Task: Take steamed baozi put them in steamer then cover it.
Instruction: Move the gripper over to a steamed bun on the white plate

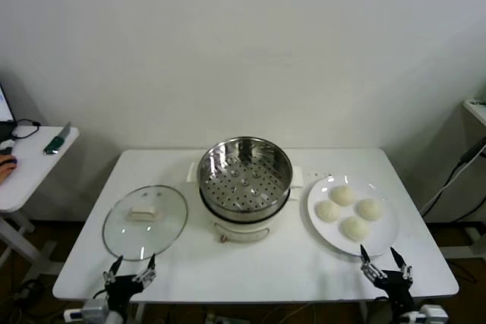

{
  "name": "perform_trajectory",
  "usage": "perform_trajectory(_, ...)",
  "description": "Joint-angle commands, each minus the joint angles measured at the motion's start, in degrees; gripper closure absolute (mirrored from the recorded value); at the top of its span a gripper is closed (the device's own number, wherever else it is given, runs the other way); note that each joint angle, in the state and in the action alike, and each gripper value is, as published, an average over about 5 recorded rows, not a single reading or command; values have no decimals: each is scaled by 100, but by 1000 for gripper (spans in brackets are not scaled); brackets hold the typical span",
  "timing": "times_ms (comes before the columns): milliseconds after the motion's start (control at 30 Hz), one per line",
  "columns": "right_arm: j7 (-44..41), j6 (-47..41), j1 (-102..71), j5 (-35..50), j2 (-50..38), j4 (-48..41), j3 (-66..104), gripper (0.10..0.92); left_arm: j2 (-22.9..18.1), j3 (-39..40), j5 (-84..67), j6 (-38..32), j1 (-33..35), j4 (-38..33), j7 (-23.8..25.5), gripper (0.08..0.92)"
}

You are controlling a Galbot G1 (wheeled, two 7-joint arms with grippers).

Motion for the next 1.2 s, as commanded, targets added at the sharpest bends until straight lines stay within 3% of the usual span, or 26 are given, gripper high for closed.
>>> perform_trajectory(33,-31,-695,466,-216,-413,172,187,203,24,15,9,12,3,-13,11,177)
perform_trajectory(267,34,-1368,1616,-367,-1430,-58,37,203,39,34,45,-15,17,4,49,177)
perform_trajectory(633,-825,-1721,3446,-464,-3178,-1112,-1208,203,76,55,50,-31,21,-7,104,177)
perform_trajectory(933,-2199,-1776,5575,-1062,-4443,-2035,-3582,203,94,99,70,-31,0,-26,118,177)
perform_trajectory(1200,-4054,-1478,8173,-1566,-4689,-2889,-6349,203,112,107,88,-70,9,-21,122,177)
